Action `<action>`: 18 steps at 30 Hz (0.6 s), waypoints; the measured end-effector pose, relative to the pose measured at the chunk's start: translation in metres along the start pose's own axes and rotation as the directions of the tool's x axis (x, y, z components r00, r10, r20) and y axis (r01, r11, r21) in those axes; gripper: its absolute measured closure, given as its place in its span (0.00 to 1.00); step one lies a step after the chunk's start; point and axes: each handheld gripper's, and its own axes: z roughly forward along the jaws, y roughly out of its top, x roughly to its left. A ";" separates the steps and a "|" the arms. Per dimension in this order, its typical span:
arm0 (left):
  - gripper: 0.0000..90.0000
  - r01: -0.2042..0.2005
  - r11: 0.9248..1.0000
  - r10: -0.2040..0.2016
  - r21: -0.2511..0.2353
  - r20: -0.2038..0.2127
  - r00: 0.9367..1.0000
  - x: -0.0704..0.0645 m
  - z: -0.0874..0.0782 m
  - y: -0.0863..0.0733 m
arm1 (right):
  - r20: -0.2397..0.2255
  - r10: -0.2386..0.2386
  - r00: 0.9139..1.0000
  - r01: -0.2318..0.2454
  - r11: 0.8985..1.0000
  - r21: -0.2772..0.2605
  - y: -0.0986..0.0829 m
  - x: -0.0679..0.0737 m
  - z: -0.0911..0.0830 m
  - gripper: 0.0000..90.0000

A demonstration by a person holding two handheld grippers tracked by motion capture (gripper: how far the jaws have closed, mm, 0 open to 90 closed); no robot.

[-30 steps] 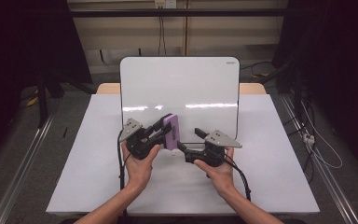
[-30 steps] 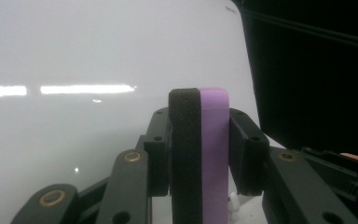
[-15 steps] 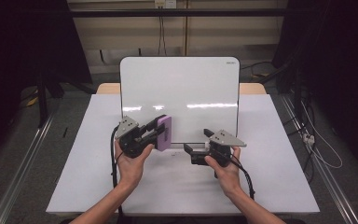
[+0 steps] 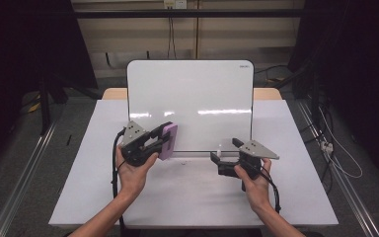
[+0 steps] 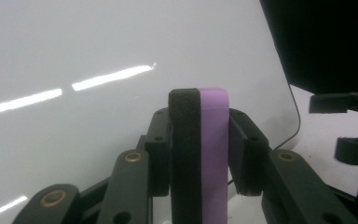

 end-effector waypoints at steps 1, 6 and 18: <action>0.72 0.001 1.000 -0.001 -0.002 -0.001 1.000 0.001 -0.001 0.001 | 0.000 -0.001 1.000 0.001 1.000 0.001 0.000 0.000 -0.003 0.06; 0.72 -0.007 1.000 0.007 -0.006 -0.022 1.000 0.008 -0.007 0.005 | 0.006 -0.022 1.000 0.022 1.000 0.007 -0.002 -0.004 -0.018 0.06; 0.72 -0.052 0.998 0.054 0.020 -0.108 0.993 0.023 -0.020 0.019 | 0.145 -0.054 0.988 0.048 0.998 0.042 -0.015 -0.030 -0.046 0.04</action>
